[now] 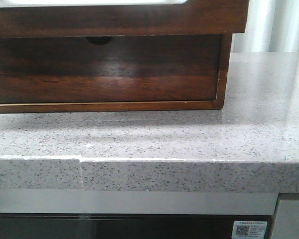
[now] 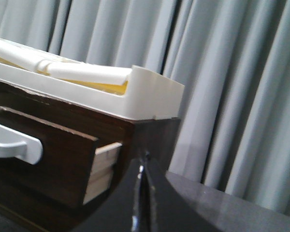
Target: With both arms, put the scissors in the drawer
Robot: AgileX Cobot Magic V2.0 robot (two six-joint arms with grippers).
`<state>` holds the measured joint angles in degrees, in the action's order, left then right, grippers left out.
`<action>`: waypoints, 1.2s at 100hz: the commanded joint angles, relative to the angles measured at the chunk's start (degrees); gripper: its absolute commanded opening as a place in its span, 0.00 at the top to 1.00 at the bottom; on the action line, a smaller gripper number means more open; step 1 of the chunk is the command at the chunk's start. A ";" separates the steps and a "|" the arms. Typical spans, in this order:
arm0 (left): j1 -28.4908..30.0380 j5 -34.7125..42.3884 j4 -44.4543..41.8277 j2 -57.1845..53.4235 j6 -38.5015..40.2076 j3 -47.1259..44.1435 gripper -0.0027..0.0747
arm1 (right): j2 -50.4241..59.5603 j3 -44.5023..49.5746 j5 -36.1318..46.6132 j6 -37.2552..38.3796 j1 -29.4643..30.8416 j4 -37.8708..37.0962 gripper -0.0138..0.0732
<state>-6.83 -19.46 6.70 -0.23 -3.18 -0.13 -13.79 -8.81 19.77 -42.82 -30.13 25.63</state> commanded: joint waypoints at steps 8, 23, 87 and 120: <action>0.20 1.04 1.13 -1.77 0.40 -1.37 0.99 | -0.42 4.71 1.62 27.16 11.62 -18.77 0.88; 0.20 1.04 1.13 -1.77 0.40 -1.37 0.99 | 2.10 8.32 -8.28 35.13 19.02 -24.12 0.88; 0.20 1.04 1.13 -1.77 0.40 -1.37 0.99 | 15.44 10.31 -36.91 35.13 27.26 -26.11 0.88; 0.20 1.04 1.13 -1.77 0.40 -1.37 0.99 | 15.44 10.31 -36.91 35.13 27.26 -26.11 0.88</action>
<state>-6.83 -19.46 6.70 -0.23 -3.09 -0.13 0.53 1.04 -18.16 -7.67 -3.21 0.00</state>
